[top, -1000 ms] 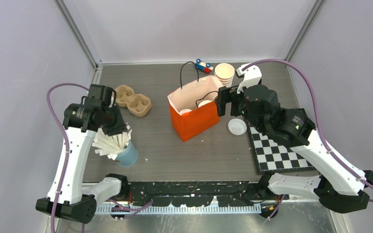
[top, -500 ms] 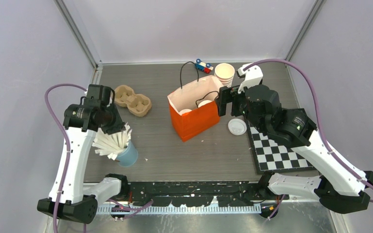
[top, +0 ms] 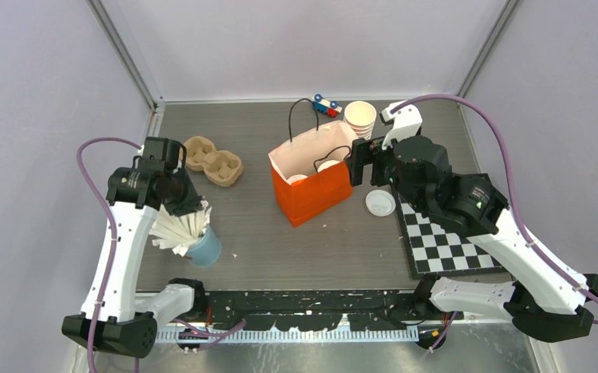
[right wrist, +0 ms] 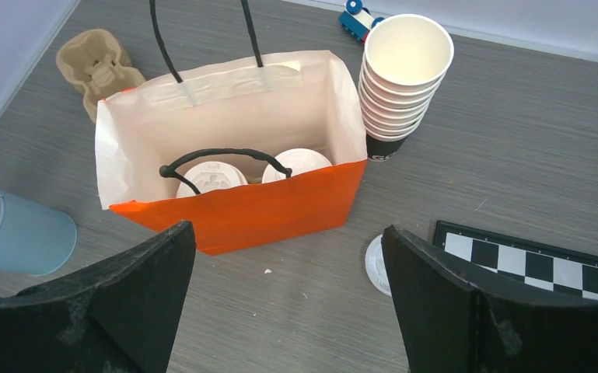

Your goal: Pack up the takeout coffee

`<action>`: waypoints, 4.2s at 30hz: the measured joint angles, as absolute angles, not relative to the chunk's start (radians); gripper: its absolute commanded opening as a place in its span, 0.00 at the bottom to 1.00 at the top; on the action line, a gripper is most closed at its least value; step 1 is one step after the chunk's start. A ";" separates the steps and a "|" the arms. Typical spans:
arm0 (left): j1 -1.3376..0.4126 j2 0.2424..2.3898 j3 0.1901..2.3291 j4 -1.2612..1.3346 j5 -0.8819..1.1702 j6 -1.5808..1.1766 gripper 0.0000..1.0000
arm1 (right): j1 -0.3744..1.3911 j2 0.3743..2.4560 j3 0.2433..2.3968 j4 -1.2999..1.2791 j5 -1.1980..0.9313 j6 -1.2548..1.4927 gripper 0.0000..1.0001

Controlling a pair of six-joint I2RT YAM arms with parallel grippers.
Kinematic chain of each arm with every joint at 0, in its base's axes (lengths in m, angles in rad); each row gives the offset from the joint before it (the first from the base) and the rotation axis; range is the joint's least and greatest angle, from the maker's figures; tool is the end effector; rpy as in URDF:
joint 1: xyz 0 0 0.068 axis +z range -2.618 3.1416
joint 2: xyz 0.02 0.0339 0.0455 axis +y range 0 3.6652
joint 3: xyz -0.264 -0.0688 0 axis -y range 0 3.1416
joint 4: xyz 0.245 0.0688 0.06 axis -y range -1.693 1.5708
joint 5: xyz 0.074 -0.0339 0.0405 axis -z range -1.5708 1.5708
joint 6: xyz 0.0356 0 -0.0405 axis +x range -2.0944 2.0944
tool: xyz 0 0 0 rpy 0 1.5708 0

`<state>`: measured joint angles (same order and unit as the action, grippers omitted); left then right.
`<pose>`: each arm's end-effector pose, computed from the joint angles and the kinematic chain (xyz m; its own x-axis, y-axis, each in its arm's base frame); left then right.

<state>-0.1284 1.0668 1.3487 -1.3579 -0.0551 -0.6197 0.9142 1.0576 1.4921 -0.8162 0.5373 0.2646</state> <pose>0.1621 -0.0189 0.3741 -0.7697 -0.4853 -0.4147 -0.4240 0.8743 -0.2363 0.1270 0.1350 0.4621 -0.3216 -0.0492 -0.9456 -0.3175 0.9465 0.0587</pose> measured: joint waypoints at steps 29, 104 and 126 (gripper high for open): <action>-0.122 1.259 2.331 -1.495 0.127 -0.552 0.00 | 0.914 1.065 1.551 -0.786 0.594 0.226 0.92; -0.083 1.082 1.540 -1.433 0.041 -0.589 0.61 | 0.914 0.993 1.500 -0.757 0.645 0.262 0.91; -0.040 1.032 1.391 -1.376 -0.170 -0.754 0.31 | 0.914 0.968 1.455 -0.772 0.644 0.268 0.91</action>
